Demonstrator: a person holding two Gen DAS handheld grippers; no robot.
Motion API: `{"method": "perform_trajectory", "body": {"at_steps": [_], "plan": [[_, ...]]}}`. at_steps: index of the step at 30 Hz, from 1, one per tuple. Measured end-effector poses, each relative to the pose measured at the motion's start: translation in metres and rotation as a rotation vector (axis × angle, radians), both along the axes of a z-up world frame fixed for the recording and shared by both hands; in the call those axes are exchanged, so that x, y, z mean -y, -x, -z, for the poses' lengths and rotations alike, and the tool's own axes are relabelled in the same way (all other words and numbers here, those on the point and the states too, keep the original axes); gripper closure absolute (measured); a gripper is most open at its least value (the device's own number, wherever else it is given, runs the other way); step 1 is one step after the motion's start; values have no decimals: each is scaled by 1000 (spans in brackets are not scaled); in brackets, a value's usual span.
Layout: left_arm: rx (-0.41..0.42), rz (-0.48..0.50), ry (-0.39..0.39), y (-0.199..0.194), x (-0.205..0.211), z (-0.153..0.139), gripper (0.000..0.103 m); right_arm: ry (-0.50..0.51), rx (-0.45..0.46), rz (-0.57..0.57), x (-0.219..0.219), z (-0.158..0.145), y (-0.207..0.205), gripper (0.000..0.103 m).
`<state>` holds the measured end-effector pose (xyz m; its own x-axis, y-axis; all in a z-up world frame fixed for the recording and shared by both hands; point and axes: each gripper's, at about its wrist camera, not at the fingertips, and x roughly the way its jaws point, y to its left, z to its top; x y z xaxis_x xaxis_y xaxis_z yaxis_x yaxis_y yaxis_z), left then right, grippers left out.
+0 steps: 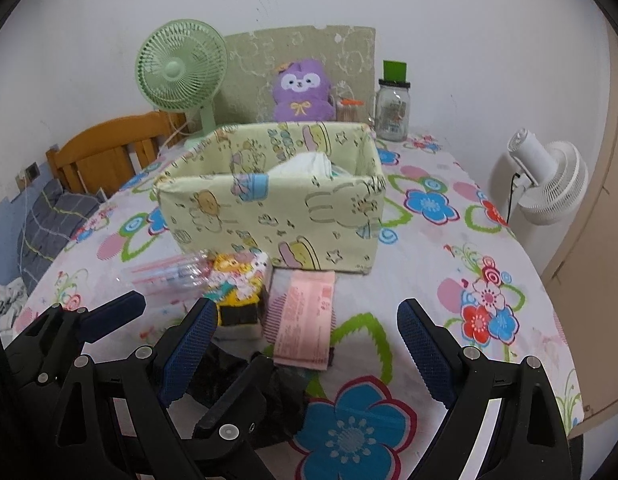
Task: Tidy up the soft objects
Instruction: 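Grasp the black plastic bag with the left tool while the right tool reaches the pink packet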
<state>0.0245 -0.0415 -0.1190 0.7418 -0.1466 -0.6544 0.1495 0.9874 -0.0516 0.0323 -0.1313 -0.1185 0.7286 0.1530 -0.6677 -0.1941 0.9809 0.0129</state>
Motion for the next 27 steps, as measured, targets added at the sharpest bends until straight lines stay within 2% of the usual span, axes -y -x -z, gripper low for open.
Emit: {"method": "perform_trajectory", "body": {"at_steps": [14, 20, 23, 27], "plan": [[-53, 28, 2, -8, 14, 25, 6, -4, -76, 38, 14, 29, -8, 10], [-65, 60, 25, -9, 16, 29, 19, -5, -98, 42, 15, 37, -13, 10], [-62, 83, 36, -7, 18, 28, 32, -12, -104, 36, 15, 38, -14, 10], [-56, 86, 35, -7, 16, 27, 39, -20, -106, 25, 12, 38, -15, 10]]}}
